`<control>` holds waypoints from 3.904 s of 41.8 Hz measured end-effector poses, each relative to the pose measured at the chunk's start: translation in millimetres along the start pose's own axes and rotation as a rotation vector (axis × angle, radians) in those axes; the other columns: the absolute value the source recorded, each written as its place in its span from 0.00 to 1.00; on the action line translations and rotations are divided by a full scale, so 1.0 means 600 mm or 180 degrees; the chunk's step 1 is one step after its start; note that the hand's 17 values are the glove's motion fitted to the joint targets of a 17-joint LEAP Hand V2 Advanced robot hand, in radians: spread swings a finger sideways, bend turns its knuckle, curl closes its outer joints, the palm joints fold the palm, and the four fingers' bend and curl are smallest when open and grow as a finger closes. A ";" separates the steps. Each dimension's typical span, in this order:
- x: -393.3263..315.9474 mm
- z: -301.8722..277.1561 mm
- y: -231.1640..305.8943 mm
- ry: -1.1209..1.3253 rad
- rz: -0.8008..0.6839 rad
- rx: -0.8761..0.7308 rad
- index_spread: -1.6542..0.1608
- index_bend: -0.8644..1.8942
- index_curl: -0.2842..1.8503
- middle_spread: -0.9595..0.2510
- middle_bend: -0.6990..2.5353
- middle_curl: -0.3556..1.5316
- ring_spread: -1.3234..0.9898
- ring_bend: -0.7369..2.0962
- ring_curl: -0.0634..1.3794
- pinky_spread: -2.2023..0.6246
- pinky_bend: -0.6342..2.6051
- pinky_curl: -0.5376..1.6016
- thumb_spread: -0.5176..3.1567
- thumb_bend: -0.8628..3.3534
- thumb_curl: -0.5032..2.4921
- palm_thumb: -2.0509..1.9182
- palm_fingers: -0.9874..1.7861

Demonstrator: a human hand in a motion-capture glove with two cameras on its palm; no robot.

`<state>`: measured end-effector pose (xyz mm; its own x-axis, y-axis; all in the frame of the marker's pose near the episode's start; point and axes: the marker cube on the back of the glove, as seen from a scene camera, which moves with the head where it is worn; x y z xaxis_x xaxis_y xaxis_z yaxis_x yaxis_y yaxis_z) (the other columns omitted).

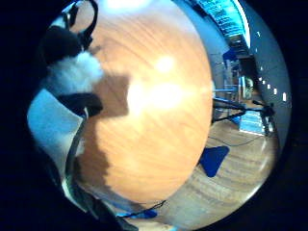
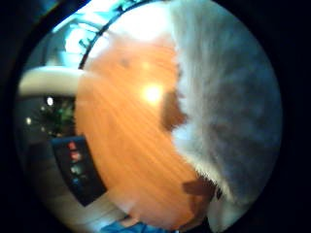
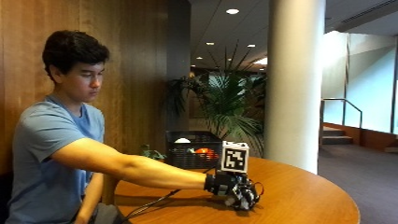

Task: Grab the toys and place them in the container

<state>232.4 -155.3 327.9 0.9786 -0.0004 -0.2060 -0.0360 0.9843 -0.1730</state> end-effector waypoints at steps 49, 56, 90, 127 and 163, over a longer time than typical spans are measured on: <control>-0.275 -0.591 0.295 -0.0327 -0.0188 0.0989 0.69 0.40 0.31 0.37 0.33 0.50 0.38 0.62 0.44 0.63 0.56 0.45 0.42 0.28 0.48 0.71 0.68; -0.439 -0.628 0.342 -0.0968 -0.0501 0.0957 0.69 0.39 0.33 0.35 0.33 0.53 0.38 0.62 0.45 0.63 0.56 0.45 0.40 0.28 0.50 0.71 0.68; -0.545 -0.481 0.420 -0.0891 -0.1632 -0.0099 0.74 0.33 0.30 0.56 0.25 0.61 0.47 0.58 0.46 0.68 0.67 0.49 0.46 0.19 0.44 0.55 0.36; -0.239 -0.469 0.290 -0.0262 -0.0503 0.0708 0.75 0.36 0.25 0.85 0.26 0.41 0.60 0.35 0.28 0.80 0.57 0.41 0.45 0.19 0.27 0.49 0.30; -0.064 -0.312 0.292 -0.0411 -0.0046 0.0556 0.75 0.36 0.24 0.83 0.27 0.37 0.60 0.33 0.28 0.80 0.54 0.40 0.46 0.19 0.24 0.50 0.31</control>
<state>150.7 -16.1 125.2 0.9970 -0.0031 -0.0776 0.0028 1.0000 -0.0033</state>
